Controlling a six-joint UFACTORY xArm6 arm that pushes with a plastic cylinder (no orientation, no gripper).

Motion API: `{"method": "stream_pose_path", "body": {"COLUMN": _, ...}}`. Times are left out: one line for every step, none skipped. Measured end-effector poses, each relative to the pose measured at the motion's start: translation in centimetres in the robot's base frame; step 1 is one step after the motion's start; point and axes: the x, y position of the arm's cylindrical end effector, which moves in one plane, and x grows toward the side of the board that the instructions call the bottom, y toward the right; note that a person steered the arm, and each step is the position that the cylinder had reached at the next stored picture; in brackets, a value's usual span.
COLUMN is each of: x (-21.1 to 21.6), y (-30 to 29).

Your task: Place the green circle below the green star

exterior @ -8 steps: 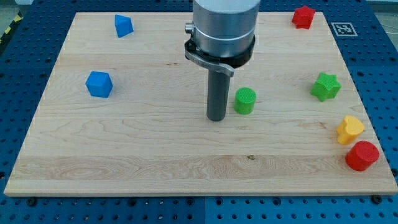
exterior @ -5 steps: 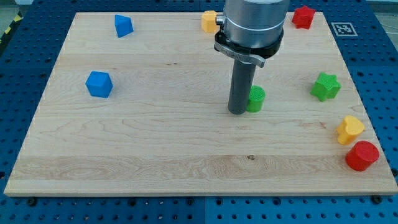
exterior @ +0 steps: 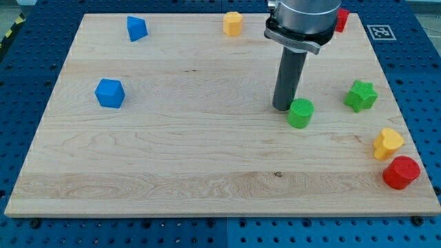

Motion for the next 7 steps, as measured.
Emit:
{"method": "stream_pose_path", "body": {"x": 0.0, "y": 0.1}}
{"method": "stream_pose_path", "body": {"x": 0.0, "y": 0.2}}
{"method": "stream_pose_path", "body": {"x": 1.5, "y": -0.4}}
{"method": "stream_pose_path", "body": {"x": 2.7, "y": -0.3}}
{"method": "stream_pose_path", "body": {"x": 3.7, "y": -0.2}}
{"method": "stream_pose_path", "body": {"x": 5.7, "y": -0.3}}
{"method": "stream_pose_path", "body": {"x": 5.8, "y": 0.0}}
